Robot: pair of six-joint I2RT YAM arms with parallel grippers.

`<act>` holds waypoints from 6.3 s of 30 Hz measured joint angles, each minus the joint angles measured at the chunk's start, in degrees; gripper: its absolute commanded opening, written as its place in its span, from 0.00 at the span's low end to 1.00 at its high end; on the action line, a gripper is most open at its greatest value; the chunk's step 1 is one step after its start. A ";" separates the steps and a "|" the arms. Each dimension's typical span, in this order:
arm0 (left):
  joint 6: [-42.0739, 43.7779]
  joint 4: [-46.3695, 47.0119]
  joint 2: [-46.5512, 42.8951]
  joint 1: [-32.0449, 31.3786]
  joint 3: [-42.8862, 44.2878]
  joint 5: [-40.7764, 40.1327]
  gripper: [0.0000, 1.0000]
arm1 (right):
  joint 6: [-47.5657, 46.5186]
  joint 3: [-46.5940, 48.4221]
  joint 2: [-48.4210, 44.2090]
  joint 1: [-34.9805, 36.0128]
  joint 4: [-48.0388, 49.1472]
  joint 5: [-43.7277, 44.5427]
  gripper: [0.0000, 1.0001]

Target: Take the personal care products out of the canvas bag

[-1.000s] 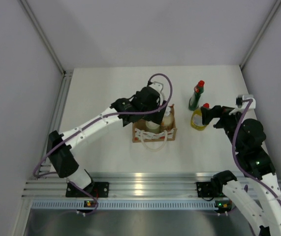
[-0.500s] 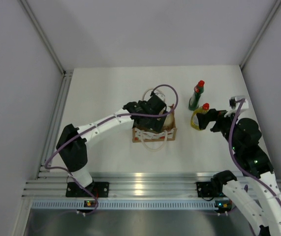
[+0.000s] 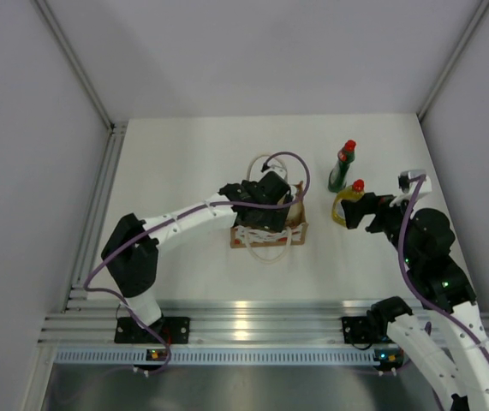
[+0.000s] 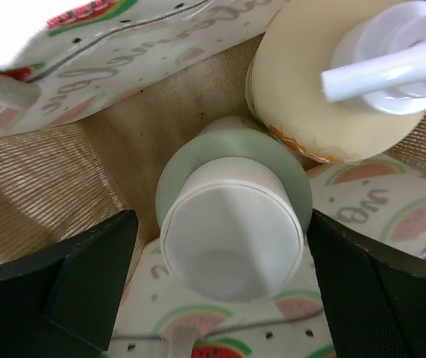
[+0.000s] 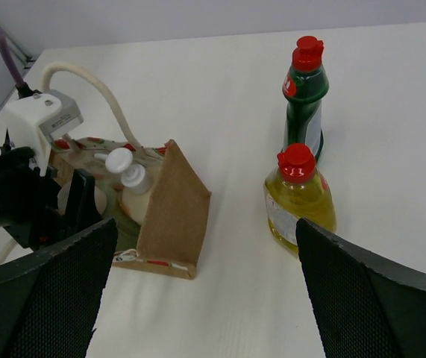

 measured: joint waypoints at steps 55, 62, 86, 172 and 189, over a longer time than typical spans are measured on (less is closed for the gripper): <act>-3.06 7.48 -14.93 0.00 -7.45 -1.55 0.00 | -0.02 0.00 -1.97 0.00 0.42 -0.96 1.00; -2.05 6.84 -20.98 0.00 -7.39 -3.28 0.00 | -0.02 0.00 -1.97 0.00 0.42 -0.96 0.99; -7.50 3.74 -28.39 28.48 -4.07 -15.30 0.00 | 1.49 0.00 -1.92 0.00 1.11 -4.66 0.99; -13.79 9.20 -29.44 5.99 -24.68 -3.15 0.98 | -15.91 5.07 41.99 15.02 26.82 -9.75 0.66; -13.51 9.20 -27.87 5.99 -24.68 -2.45 0.98 | -17.00 -1.53 48.11 14.99 42.75 -12.35 0.54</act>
